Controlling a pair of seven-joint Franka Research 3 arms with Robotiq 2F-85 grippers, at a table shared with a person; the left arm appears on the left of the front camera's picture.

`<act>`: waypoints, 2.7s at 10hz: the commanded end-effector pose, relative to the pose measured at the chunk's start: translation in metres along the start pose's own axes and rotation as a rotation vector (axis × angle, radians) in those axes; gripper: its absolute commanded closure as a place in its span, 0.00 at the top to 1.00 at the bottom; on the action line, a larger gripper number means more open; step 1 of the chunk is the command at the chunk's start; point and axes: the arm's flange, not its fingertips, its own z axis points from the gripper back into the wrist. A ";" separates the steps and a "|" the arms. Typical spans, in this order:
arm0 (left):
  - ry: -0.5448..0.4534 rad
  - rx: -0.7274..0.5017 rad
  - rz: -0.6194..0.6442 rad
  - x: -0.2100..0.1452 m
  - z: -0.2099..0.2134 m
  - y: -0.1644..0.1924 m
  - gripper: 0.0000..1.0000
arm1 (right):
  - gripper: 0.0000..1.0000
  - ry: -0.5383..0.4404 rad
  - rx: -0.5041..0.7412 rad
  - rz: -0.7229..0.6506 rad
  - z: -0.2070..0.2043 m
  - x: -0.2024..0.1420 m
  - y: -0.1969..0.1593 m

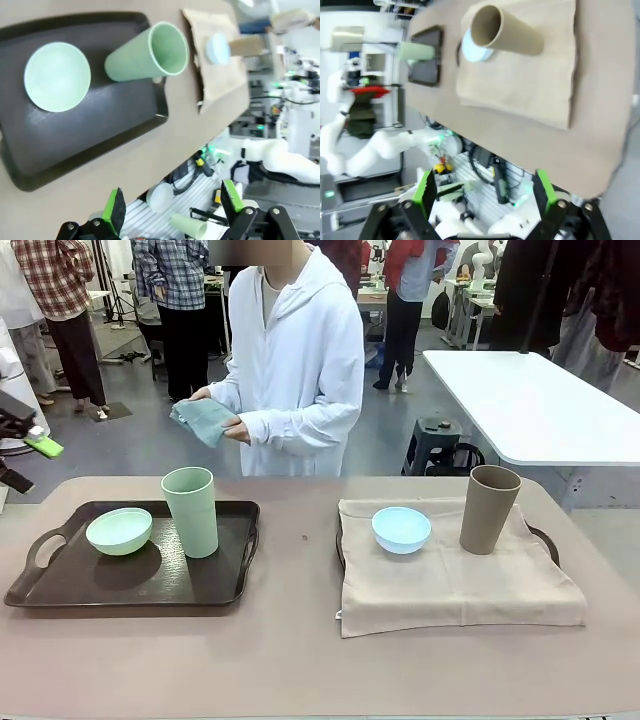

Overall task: Set up a tray with a mat and arrange the tableware.
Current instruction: Pick up the Picnic Bowl and Reusable plastic cup from the Handle tray in front of the human's position and hold them in the air.

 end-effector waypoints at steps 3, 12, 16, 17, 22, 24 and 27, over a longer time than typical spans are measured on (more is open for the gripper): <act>-0.001 -0.197 -0.086 -0.011 0.002 0.042 1.00 | 1.00 0.022 0.190 0.024 0.008 -0.001 -0.035; -0.117 -0.240 -0.030 -0.017 0.017 0.050 1.00 | 1.00 -0.035 0.231 -0.109 0.014 -0.044 -0.085; -0.117 -0.240 -0.030 -0.017 0.017 0.050 1.00 | 1.00 -0.035 0.231 -0.109 0.014 -0.044 -0.085; -0.117 -0.240 -0.030 -0.017 0.017 0.050 1.00 | 1.00 -0.035 0.231 -0.109 0.014 -0.044 -0.085; -0.117 -0.240 -0.030 -0.017 0.017 0.050 1.00 | 1.00 -0.035 0.231 -0.109 0.014 -0.044 -0.085; -0.117 -0.240 -0.030 -0.017 0.017 0.050 1.00 | 1.00 -0.035 0.231 -0.109 0.014 -0.044 -0.085; -0.117 -0.240 -0.030 -0.017 0.017 0.050 1.00 | 1.00 -0.035 0.231 -0.109 0.014 -0.044 -0.085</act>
